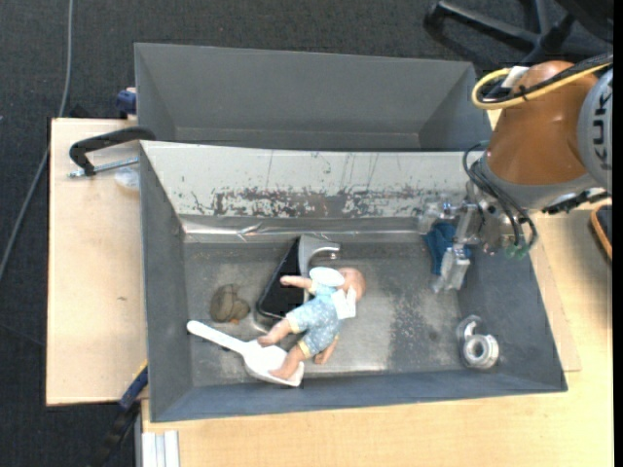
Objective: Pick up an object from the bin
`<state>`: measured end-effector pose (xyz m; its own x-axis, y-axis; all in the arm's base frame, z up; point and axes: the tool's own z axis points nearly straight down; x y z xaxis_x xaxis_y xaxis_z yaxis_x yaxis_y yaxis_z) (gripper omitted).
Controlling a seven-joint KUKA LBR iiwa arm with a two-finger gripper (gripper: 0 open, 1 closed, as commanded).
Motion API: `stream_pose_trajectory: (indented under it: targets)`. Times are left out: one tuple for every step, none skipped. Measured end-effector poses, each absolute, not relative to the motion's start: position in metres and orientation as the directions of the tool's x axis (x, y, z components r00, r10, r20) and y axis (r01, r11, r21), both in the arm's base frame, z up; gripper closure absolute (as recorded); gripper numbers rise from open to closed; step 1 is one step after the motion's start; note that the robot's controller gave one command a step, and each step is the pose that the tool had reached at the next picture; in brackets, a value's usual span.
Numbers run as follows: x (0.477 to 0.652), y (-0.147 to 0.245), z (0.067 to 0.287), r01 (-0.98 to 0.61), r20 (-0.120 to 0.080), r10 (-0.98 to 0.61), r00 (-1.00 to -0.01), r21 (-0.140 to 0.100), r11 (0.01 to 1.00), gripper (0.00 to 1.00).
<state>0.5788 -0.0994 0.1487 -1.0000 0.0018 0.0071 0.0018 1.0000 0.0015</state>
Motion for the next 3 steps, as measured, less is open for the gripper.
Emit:
stream_pose_trajectory:
  targets:
    - [0.581, -0.099, 0.154, 0.000, -0.001, 0.000, -1.000, 0.000, 1.000, 0.00]
    - [0.582, -0.037, 0.132, -0.094, 0.001, -0.094, -0.996, 0.001, 0.996, 0.00]
    - [0.585, 0.014, 0.126, 0.081, -0.001, 0.081, -0.997, 0.002, 0.997, 0.00]
